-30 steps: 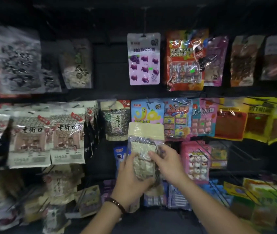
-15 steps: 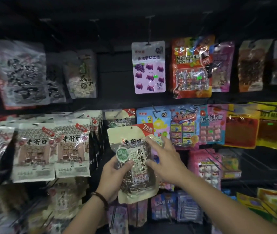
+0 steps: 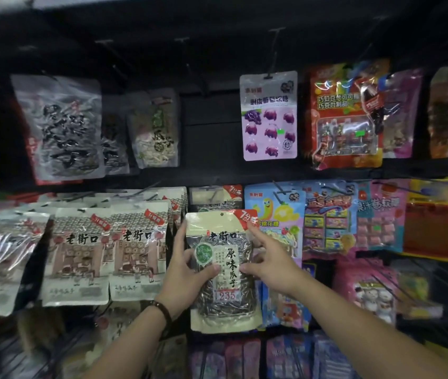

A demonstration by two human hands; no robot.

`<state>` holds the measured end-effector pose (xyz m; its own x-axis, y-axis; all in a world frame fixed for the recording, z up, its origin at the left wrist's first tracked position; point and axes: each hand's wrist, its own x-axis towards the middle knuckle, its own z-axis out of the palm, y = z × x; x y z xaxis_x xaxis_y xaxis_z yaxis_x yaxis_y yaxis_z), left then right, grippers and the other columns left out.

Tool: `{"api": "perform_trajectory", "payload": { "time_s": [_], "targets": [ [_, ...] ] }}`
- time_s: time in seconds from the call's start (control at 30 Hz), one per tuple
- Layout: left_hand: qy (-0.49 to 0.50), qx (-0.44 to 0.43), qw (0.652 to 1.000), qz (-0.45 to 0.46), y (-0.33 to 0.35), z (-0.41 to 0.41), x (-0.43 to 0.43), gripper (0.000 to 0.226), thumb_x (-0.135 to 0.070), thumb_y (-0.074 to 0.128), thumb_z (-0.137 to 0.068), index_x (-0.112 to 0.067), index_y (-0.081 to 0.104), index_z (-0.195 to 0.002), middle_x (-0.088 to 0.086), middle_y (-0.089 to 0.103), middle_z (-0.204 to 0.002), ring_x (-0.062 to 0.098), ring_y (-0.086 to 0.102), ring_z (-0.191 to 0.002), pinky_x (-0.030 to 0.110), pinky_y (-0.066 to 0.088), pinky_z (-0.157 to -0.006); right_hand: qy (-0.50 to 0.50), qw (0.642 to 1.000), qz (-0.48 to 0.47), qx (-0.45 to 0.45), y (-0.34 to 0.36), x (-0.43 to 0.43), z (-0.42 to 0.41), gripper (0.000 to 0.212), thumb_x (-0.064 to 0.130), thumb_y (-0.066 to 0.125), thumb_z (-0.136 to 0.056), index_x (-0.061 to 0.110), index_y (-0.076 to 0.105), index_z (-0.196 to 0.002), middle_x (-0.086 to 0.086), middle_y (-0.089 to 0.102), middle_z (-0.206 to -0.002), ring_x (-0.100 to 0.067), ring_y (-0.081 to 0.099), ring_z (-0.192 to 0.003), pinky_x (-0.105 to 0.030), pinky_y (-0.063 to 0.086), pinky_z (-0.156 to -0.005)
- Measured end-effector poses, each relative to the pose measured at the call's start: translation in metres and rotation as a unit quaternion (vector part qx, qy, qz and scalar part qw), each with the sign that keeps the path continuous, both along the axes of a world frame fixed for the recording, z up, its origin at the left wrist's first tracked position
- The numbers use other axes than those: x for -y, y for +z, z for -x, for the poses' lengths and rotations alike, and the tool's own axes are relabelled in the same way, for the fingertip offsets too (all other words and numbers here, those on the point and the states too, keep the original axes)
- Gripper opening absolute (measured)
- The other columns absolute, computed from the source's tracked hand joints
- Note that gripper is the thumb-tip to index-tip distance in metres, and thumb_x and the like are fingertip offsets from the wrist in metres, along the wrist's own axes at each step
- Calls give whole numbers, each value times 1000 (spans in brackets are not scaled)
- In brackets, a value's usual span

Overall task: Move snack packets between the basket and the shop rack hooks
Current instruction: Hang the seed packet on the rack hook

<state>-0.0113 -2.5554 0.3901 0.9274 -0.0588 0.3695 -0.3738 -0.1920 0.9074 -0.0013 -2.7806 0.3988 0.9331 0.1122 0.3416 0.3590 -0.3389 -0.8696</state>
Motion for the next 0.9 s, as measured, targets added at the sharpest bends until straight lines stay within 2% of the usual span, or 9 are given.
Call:
{"api": "perform_trajectory", "payload": {
  "time_s": [0.1, 0.2, 0.23, 0.37, 0.5, 0.67, 0.73, 0.8, 0.9],
  "targets": [
    [0, 18, 997, -78, 12, -14, -10, 93, -30, 88, -85, -61, 34, -154, 24, 50, -149, 53, 47, -137, 60, 51, -109, -18, 1000, 3, 14, 5, -14, -12, 114, 8, 88, -84, 75, 19, -146, 10, 39, -164, -10, 41, -109, -43, 54, -104],
    [-1, -1, 996, -90, 16, -29, -19, 93, -28, 86, -87, -51, 32, -159, 22, 50, -152, 47, 48, -140, 18, 43, -108, -40, 999, 16, 27, 11, -23, -20, 114, 8, 88, -84, 59, 19, -160, 8, 45, -160, -7, 45, -100, -46, 56, -104],
    [9, -1, 996, -90, 14, -34, -22, 94, -28, 86, -88, -50, 31, -160, 23, 48, -153, 46, 48, -141, 17, 43, -104, -37, 999, 14, 30, 13, -25, -22, 114, 8, 88, -84, 58, 19, -160, 8, 44, -161, -4, 45, -96, -45, 56, -103],
    [7, 4, 996, -91, 19, -43, -28, 102, -28, 87, -85, -55, 24, -161, 28, 38, -156, 59, 40, -139, 65, 48, -108, -31, 999, 19, 36, 19, -27, -29, 113, 7, 87, -85, 58, 20, -160, 8, 44, -156, 1, 50, -83, -24, 54, -78],
    [17, 14, 992, -128, 26, -50, -35, 106, -32, 88, -83, -57, 21, -161, 27, 36, -156, 58, 40, -138, 63, 49, -107, -36, 998, 32, 37, 25, -32, -35, 114, 9, 90, -83, 57, 22, -161, 4, 44, -162, -20, 59, -120, -40, 57, -105],
    [9, 23, 991, -130, 28, -57, -38, 109, -30, 90, -81, -63, 20, -158, 19, 41, -160, 52, 46, -139, 58, 54, -107, -41, 998, 37, 33, 27, -35, -38, 115, 7, 90, -82, 53, 22, -163, 8, 46, -160, -14, 58, -116, -36, 56, -105],
    [9, 30, 989, -143, 26, -59, -41, 110, -30, 91, -81, -63, 20, -159, 16, 48, -156, 40, 64, -126, 47, 61, -100, -48, 998, 36, 32, 25, -35, -38, 116, 8, 91, -81, 53, 22, -163, 6, 49, -155, -18, 61, -114, -41, 57, -106],
    [7, 40, 988, -146, 26, -62, -42, 110, -29, 91, -81, -61, 20, -160, 7, 58, -147, 11, 74, -100, 21, 61, -83, -58, 997, 42, 34, 24, -35, -40, 117, 9, 92, -79, 54, 23, -162, 9, 55, -141, -27, 67, -110, -44, 61, -99],
    [5, 46, 988, -149, 29, -62, -40, 110, -28, 89, -83, -57, 19, -162, 0, 48, -149, 6, 73, -97, 13, 54, -70, -62, 997, 37, 31, 25, -33, -44, 120, 9, 94, -77, 55, 22, -162, 15, 55, -129, -25, 69, -95, -44, 64, -90]
  ]
}}
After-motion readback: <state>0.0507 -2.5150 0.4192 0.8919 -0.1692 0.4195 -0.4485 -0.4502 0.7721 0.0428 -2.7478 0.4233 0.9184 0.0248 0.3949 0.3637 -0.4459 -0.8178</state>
